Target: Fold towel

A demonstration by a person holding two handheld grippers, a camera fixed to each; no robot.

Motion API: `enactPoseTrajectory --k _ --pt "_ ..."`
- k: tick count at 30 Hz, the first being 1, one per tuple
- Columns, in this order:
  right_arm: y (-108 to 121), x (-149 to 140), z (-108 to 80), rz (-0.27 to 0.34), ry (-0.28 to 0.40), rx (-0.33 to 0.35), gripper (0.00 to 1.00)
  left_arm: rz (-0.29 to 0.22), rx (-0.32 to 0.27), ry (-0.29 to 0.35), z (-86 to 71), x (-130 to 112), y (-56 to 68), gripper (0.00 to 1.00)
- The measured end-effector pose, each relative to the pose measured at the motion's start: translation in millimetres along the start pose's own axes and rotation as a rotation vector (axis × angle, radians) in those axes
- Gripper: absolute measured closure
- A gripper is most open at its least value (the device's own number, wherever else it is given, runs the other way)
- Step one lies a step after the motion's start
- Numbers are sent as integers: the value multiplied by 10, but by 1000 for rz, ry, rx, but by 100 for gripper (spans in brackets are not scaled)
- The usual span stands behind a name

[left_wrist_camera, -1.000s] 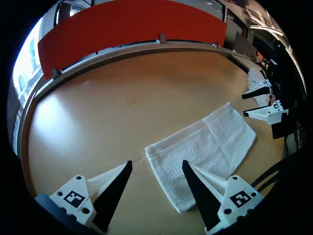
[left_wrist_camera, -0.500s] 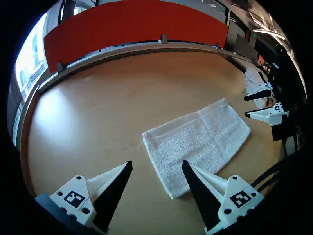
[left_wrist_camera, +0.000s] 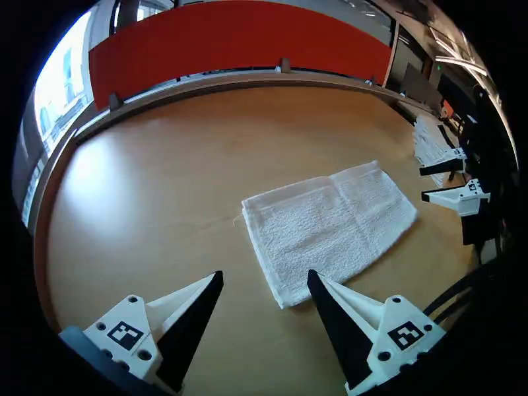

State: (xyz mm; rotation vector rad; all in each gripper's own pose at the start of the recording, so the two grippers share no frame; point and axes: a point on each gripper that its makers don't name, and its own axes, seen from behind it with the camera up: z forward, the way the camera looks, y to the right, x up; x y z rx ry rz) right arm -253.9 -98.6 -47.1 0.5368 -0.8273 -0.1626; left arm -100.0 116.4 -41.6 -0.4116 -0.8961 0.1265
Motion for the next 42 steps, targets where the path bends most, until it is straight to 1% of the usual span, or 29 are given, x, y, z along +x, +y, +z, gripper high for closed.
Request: enactPoseTrajectory --k 5,11,21,30,38,42 --pt "-26 -13 -4 -5 -1 7 0 -16 16 10 -54 -19 -35 5" --pt "-59 -31 9 -26 -6 19 0 -42 39 16 -142 -87 -92 5" --pt "-111 -74 38 -63 -21 46 0 -125 85 29 -363 -252 -193 5" --pt "-107 -102 65 -96 -34 60 0 -165 122 31 -526 -365 -319 5" --pt "-118 -289 129 -118 -70 74 0 -190 148 24 -647 -473 -412 5" --pt "-149 -399 163 -131 -86 91 2 -199 158 18 -709 -536 -454 5"
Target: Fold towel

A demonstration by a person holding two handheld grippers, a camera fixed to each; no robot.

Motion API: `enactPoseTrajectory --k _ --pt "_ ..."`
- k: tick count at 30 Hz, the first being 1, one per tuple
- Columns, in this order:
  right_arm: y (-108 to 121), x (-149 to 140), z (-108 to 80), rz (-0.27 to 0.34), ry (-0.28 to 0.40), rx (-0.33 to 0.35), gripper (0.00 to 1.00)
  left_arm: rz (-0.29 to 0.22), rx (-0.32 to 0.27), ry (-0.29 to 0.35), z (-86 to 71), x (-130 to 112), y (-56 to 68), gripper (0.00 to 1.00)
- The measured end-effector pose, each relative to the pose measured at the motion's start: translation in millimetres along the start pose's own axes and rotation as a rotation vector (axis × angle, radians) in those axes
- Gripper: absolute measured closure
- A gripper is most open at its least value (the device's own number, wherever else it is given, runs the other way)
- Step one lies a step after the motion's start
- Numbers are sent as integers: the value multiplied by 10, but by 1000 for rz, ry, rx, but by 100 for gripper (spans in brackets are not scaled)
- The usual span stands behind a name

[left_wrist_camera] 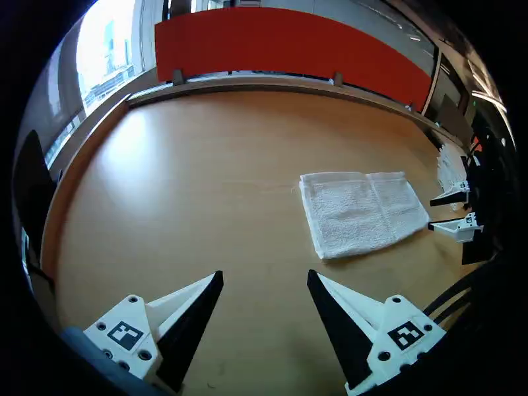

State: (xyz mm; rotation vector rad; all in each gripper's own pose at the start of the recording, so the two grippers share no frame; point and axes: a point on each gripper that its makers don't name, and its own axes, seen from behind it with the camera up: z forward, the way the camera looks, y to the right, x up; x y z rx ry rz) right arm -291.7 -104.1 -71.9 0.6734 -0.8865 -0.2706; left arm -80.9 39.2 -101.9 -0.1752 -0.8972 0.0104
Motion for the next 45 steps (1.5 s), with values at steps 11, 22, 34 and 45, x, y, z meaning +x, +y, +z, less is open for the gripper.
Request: enactPoseTrajectory --k 11,22,34,45 --pt "-53 -120 64 -49 -23 36 32 -16 14 -9 -84 -87 -100 5" --pt "-58 -184 58 -56 -43 56 65 -14 18 -16 -106 -141 -133 5" --pt "-46 -200 77 -67 -43 45 95 -12 22 -20 -111 -157 -160 5" --pt "-18 -59 -2 -74 -12 35 96 -6 25 -19 -120 -140 -179 5"
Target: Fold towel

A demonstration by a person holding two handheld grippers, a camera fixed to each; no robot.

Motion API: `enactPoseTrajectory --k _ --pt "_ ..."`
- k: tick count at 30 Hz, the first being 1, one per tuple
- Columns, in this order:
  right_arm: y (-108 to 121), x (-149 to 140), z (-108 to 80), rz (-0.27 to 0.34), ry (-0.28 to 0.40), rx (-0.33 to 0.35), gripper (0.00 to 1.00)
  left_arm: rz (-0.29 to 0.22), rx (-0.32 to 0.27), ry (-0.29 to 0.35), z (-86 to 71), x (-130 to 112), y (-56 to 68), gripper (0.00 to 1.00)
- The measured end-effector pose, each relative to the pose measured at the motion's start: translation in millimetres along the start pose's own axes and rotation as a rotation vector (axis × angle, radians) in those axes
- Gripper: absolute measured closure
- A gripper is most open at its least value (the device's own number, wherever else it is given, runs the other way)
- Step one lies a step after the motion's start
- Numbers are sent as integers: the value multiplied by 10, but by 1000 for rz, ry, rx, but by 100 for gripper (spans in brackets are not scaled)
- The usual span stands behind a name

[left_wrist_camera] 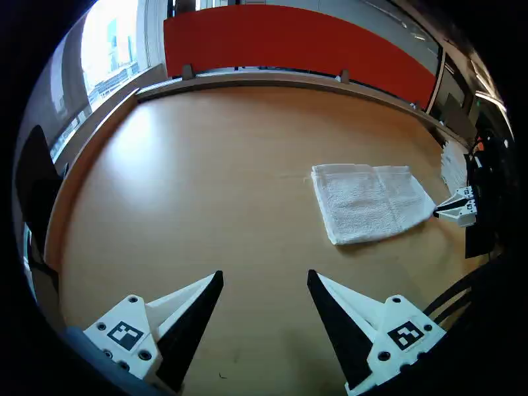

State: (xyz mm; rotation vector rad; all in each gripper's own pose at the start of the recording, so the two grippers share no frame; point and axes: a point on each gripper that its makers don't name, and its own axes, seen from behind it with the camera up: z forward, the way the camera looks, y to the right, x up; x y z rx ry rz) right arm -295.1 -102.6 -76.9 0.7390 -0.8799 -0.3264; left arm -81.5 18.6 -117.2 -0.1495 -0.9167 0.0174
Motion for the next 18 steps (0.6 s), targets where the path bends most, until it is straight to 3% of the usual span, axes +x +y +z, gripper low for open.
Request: enactPoseTrajectory --k 18 --pt "271 783 -673 -59 144 -89 96 8 3 10 20 91 -2 5"
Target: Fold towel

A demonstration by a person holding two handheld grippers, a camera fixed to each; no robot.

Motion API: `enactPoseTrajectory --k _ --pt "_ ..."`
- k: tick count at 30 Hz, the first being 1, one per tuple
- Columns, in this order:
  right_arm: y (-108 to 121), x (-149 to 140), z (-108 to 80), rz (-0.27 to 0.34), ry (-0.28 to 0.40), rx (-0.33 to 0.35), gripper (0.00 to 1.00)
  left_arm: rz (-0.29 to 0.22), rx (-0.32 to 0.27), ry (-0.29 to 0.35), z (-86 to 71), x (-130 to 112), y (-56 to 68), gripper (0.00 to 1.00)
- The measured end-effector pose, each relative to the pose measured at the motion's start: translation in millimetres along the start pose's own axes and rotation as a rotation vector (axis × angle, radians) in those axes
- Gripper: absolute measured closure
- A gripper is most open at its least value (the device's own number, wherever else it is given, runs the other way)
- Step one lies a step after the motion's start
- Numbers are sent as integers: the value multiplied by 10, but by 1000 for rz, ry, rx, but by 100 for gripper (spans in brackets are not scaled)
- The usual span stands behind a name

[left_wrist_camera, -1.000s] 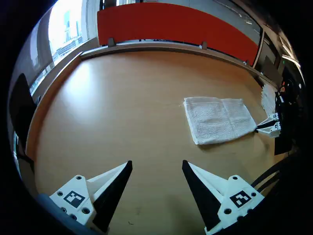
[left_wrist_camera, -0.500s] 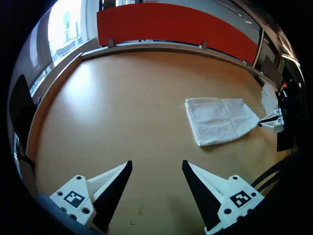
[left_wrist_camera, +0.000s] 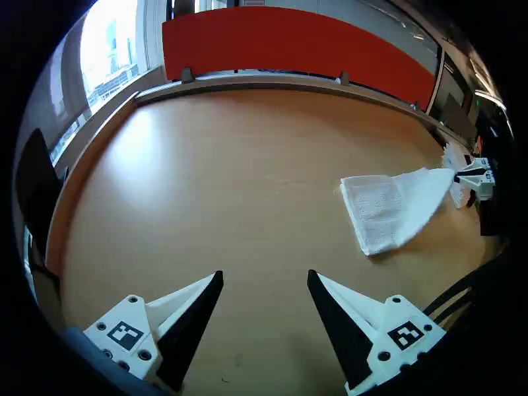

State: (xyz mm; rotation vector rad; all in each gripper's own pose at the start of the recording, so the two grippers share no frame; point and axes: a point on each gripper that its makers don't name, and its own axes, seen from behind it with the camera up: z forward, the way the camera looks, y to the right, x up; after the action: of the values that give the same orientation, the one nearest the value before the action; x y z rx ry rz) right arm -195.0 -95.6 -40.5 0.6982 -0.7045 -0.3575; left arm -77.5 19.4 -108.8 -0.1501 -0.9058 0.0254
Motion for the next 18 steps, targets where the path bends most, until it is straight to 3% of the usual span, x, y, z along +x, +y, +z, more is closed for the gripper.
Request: enactPoseTrajectory --k 9,18 --pt "141 322 -228 -40 53 -27 96 8 -5 7 17 58 42 5" --pt "168 409 -304 -69 62 -26 95 14 -6 7 17 71 59 5"
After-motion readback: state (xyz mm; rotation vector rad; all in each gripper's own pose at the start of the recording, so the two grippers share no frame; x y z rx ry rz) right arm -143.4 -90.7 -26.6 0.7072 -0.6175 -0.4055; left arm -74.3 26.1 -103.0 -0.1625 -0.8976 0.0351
